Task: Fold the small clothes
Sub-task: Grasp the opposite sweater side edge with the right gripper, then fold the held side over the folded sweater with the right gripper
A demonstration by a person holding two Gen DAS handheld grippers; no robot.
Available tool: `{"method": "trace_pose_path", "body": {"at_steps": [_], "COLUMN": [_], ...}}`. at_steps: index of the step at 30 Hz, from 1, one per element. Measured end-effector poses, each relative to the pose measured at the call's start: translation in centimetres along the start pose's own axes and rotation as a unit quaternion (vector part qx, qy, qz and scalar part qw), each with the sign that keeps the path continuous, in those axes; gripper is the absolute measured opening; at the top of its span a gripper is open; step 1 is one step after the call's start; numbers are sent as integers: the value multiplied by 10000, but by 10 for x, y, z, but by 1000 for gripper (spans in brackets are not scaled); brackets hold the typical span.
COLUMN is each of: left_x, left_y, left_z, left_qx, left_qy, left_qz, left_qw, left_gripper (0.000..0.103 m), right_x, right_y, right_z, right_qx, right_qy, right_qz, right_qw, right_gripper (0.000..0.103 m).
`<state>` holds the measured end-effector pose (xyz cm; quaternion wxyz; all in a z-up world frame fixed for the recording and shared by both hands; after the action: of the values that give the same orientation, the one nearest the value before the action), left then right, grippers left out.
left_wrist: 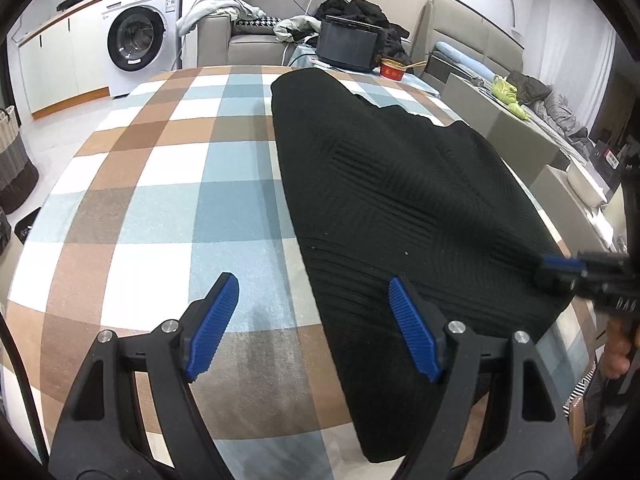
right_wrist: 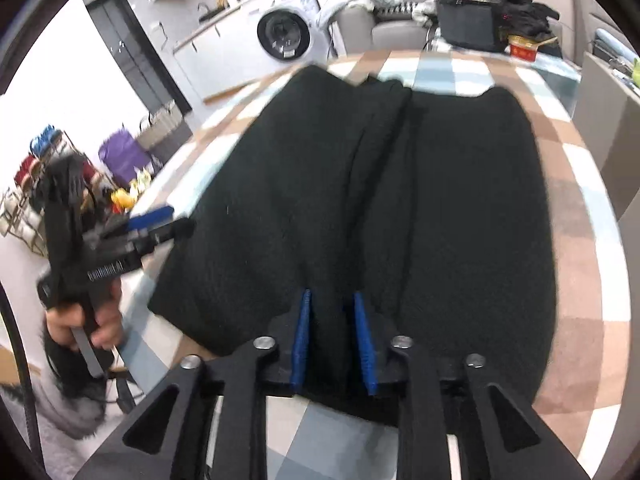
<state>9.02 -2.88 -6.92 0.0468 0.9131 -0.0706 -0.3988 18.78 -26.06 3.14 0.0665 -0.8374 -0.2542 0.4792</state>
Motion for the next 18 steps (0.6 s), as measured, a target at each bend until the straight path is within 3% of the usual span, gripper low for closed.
{"method": "trace_pose_path", "body": {"at_steps": [5,10,15,17,18], "left_x": [8,11,10,11,12], "left_y": [7,19,27,26,25], "left_z": [3,8,11,12,12], "left_qx": [89,401,618,629,604], "left_qy": [-136,-253,-260,-256,-258], "left_qz": [58,43,194,218,247], "left_qw": [9999,9989,9976,9975,9975], "left_gripper": [75,78,80,81,82], "right_x": [6,46,86,95,100], "right_y": [18,29,39,41,42], "right_z": [-38,-91,-118,-128,-134], "right_qx": [449,788,1022,984,943], "right_qy": [343,356,76,81,62], "right_qz": [-208,-249,-315,-329,-307], "right_qw": [9982,9959,9942,9946,9951], "right_gripper": [36,36,35,21,9]}}
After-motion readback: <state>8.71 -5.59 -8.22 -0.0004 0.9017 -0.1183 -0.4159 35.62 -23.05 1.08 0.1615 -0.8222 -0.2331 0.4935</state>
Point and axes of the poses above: each gripper's, at about its wrist camera, not at the fingertips, and x roughly the way its jaws point, y to its right, z to its underside, the point moved 2 cm from there along x, roughly the way its jaws point, and after that the axes turned 3 degrees about x, right-handed, at the moved point
